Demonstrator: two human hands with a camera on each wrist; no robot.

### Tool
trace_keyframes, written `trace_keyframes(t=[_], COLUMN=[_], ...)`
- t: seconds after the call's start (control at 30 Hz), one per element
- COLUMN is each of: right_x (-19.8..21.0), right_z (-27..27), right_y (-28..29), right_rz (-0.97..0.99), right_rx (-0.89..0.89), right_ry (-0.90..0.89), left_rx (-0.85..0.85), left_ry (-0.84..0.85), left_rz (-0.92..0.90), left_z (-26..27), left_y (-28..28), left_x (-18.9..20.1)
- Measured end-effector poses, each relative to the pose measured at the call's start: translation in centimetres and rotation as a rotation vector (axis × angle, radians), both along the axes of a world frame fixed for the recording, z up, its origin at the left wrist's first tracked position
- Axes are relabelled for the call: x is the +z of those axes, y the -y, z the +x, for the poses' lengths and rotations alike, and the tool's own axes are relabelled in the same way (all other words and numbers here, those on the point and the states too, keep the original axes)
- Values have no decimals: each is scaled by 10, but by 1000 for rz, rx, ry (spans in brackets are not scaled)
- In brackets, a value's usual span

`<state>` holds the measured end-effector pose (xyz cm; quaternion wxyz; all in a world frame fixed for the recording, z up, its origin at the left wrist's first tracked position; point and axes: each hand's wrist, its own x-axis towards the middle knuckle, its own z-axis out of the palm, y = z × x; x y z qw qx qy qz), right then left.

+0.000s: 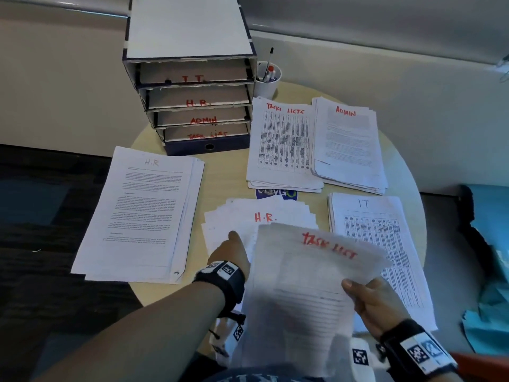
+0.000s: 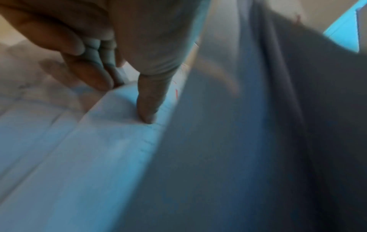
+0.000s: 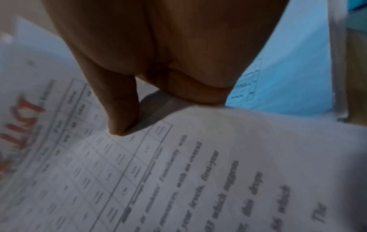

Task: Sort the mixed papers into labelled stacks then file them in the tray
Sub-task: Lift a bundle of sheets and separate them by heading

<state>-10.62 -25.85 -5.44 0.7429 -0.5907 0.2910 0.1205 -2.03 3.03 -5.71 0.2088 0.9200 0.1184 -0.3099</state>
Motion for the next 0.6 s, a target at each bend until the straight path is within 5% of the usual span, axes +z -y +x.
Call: trace_keyframes(t=[0.23,0.4,0.6], right_x=[19,18,30], right_z=[4,6,19], right_y=[7,-10,-24], right_rz=[82,83,199], right_rx=[225,144,102], right_ry=[-26,9,-29], left_rx=[137,237,-39], left_ry=[168,261,422], left_rz=[-302,-551,-640], left_z=[-12,-17,-30], left_y=[-17,-41,-56], left_x=[-13,-14,4])
